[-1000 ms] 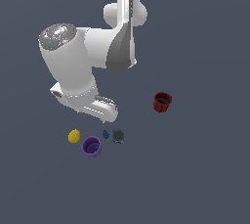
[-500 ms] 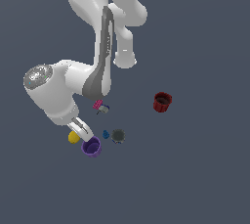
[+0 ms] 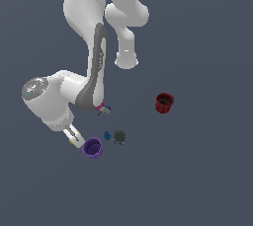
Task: Pick up a designated object from a clutter of objects.
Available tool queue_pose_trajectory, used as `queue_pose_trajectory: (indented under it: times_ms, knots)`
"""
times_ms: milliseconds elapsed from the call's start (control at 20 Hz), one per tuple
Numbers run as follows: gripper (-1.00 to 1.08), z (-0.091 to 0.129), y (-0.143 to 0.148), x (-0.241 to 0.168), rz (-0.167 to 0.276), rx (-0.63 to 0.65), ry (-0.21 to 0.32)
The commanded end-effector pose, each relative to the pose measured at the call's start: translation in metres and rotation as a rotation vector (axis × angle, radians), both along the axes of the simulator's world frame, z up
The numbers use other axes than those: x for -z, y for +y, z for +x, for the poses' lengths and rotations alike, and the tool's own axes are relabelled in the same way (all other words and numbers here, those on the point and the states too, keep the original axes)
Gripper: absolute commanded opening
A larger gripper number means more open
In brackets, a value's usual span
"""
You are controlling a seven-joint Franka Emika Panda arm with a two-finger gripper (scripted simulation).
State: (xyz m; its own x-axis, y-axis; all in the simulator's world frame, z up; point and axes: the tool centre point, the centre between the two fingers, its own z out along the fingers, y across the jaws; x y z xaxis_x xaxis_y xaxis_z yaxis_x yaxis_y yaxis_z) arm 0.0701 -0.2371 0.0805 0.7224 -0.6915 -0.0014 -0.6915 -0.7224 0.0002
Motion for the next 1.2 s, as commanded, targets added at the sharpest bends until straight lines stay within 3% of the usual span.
queue_pose_trajectory:
  times_ms: [0, 900, 950, 1150]
  knots:
    - [1.00, 0.000, -0.002, 0.002, -0.001, 0.007, -0.001]
    - [1.00, 0.000, -0.002, 0.052, -0.001, 0.007, -0.001]
    - [-1.00, 0.000, -0.002, 0.052, -0.001, 0.007, -0.001]
    - [-1.00, 0.000, -0.002, 0.052, -0.001, 0.007, -0.001]
